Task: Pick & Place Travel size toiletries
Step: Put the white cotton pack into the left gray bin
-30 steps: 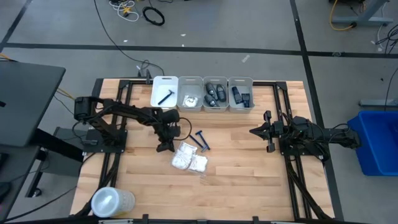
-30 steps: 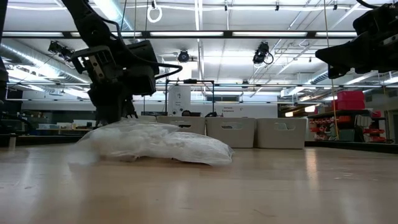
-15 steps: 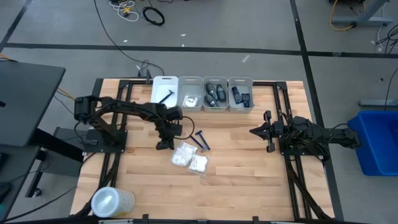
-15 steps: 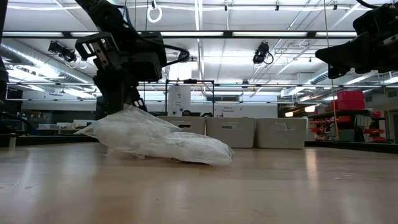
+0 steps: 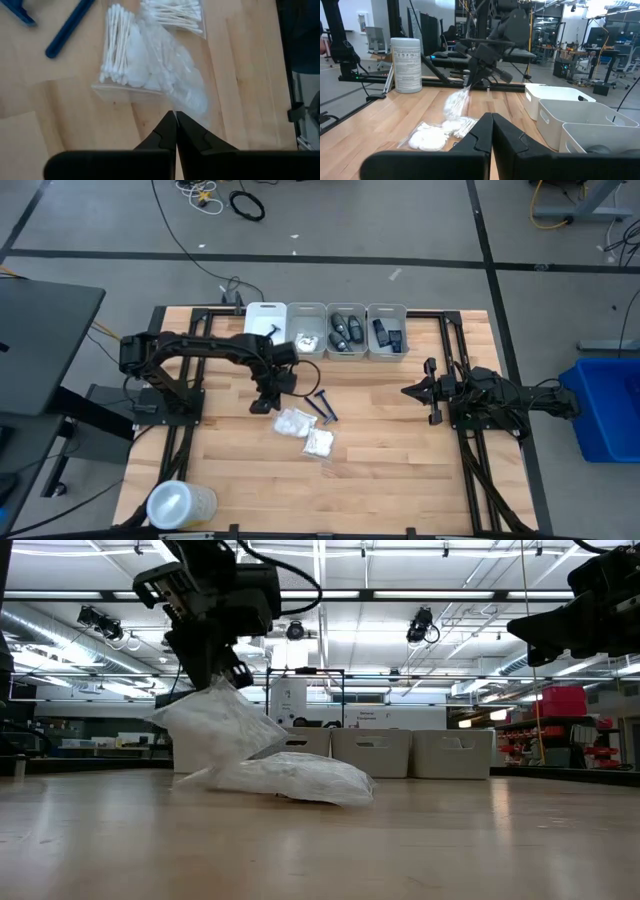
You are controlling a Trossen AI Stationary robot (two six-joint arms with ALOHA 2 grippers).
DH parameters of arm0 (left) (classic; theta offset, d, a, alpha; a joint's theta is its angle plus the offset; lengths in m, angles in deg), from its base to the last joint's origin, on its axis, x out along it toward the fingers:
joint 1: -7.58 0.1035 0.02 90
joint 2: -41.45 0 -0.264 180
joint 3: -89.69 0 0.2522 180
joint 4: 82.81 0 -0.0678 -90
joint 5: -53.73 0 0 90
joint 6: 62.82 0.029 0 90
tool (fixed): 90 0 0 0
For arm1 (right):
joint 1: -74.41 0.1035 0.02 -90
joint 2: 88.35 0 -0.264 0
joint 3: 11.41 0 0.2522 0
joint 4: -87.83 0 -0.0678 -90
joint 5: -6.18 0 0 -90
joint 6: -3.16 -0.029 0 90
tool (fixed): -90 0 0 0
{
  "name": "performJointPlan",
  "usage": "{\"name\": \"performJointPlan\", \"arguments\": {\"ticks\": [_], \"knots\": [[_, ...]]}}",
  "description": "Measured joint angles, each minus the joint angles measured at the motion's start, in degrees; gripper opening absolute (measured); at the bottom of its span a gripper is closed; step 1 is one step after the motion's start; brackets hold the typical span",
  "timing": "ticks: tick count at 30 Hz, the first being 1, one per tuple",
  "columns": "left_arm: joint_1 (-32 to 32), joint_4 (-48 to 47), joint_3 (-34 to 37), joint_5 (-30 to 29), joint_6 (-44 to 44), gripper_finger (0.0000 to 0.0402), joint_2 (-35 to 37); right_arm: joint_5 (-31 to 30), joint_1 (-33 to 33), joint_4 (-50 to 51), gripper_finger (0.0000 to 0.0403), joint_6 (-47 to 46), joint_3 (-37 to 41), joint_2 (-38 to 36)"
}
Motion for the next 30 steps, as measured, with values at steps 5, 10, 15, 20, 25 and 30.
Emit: {"name": "performJointPlan", "arguments": {"ticks": [5, 10, 15, 20, 25, 30], "knots": [[0.1, -2.5, -2.7, -1.0, 1.3, 0.0005, 0.0, 0.0, 0.0, 0.0, 0.0013, 0.0, 0.0, 0.0], [0.1, -4.8, -4.7, -3.5, 2.4, 0.0004, 0.0, 0.0, 0.0, 0.0, 0.0013, 0.0, 0.0, 0.0], [0.5, -8.6, -7.4, -6.1, 4.7, 0.0006, 0.0, 0.0, 0.0, 0.0, 0.0013, 0.0, 0.0, 0.0], [1.7, -12.3, -10.0, -9.1, 7.1, 0.0004, 0.0, 0.0, 0.0, 0.0, 0.0013, 0.0, 0.0, 0.0], [2.9, -15.1, -12.6, -11.2, 8.7, 0.0005, 0.0, 0.0, 0.0, 0.0, 0.0013, 0.0, 0.0, 0.0], [4.1, -15.9, -15.1, -11.4, 8.8, 0.0006, 0.0, 0.0, 0.0, 0.0, 0.0014, 0.0, 0.0, 0.0]]}}
